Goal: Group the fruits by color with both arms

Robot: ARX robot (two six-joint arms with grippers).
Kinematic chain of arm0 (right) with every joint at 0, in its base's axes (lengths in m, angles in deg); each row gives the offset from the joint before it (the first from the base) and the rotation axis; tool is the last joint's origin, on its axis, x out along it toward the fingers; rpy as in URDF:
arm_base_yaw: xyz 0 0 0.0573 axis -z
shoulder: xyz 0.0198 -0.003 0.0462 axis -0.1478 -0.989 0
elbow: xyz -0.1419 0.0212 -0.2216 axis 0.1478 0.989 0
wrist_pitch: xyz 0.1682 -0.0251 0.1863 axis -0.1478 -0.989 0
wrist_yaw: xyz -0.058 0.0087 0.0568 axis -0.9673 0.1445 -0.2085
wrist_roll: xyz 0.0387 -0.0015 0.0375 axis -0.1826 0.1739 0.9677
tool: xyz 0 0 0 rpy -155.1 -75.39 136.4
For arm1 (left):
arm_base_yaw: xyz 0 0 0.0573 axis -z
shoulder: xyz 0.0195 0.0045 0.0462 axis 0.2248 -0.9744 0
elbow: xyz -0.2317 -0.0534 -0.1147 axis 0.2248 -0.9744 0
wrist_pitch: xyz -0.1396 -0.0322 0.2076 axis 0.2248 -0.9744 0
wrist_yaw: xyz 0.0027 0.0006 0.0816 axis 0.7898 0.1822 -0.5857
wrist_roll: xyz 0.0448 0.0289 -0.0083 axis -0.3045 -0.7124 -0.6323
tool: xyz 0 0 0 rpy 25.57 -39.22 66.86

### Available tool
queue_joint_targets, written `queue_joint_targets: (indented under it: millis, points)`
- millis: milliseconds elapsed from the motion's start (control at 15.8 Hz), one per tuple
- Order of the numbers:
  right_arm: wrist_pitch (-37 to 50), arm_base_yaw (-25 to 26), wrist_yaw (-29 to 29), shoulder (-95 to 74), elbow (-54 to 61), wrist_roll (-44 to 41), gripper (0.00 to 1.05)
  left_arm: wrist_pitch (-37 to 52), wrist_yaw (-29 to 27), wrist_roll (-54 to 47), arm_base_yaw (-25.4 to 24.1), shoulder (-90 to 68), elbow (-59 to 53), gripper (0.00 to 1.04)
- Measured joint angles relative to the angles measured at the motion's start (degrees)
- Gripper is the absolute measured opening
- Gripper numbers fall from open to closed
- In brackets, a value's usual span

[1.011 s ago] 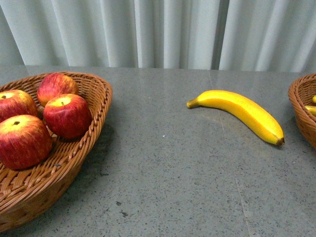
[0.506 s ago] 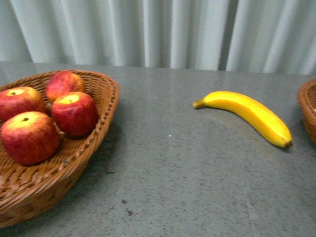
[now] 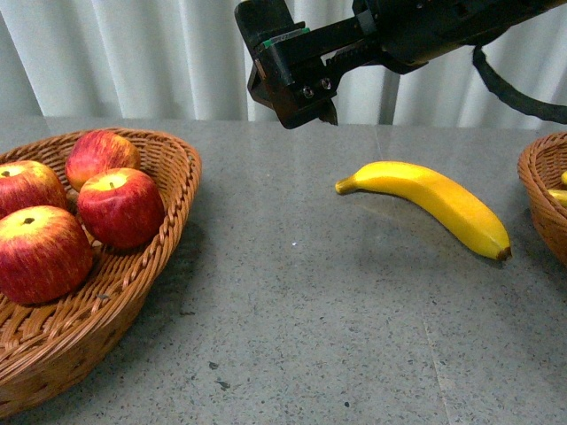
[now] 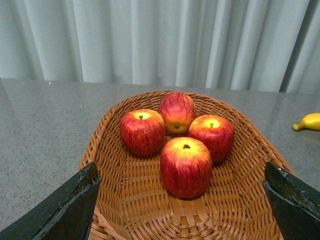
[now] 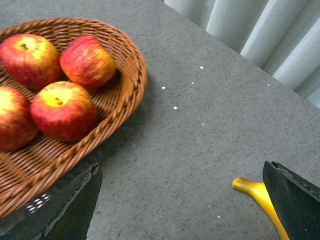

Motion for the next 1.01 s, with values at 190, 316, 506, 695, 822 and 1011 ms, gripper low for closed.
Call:
queue_joint_targets:
  millis: [190, 316, 506, 695, 822, 1011]
  points:
    - [-3.26, 2.27, -3.37, -8.04, -7.28, -4.31, 0.98, 0.0, 0.02, 0.0, 0.0, 0.0, 0.0, 0.98]
    - [-5.4, 3.8, -5.7, -12.57, -10.43, -6.91, 0.98, 0.0, 0.02, 0.0, 0.0, 0.0, 0.0, 0.98]
    - [-8.9, 6.97, -7.06, -15.98, -13.38, -9.22, 0.98, 0.0, 0.02, 0.0, 0.0, 0.0, 0.0, 0.98]
    - [-13.25, 9.49, -8.04, -18.27, -15.78, -10.78, 0.98, 0.0, 0.02, 0.0, 0.0, 0.0, 0.0, 0.98]
    - [-15.8, 10.16, -8.81, -20.24, -17.16, -12.11, 0.98, 0.0, 0.02, 0.0, 0.0, 0.0, 0.0, 0.98]
    - [-17.51, 10.78, -10.88, -22.62, -18.14, -13.64, 0.98, 0.0, 0.02, 0.0, 0.0, 0.0, 0.0, 0.98]
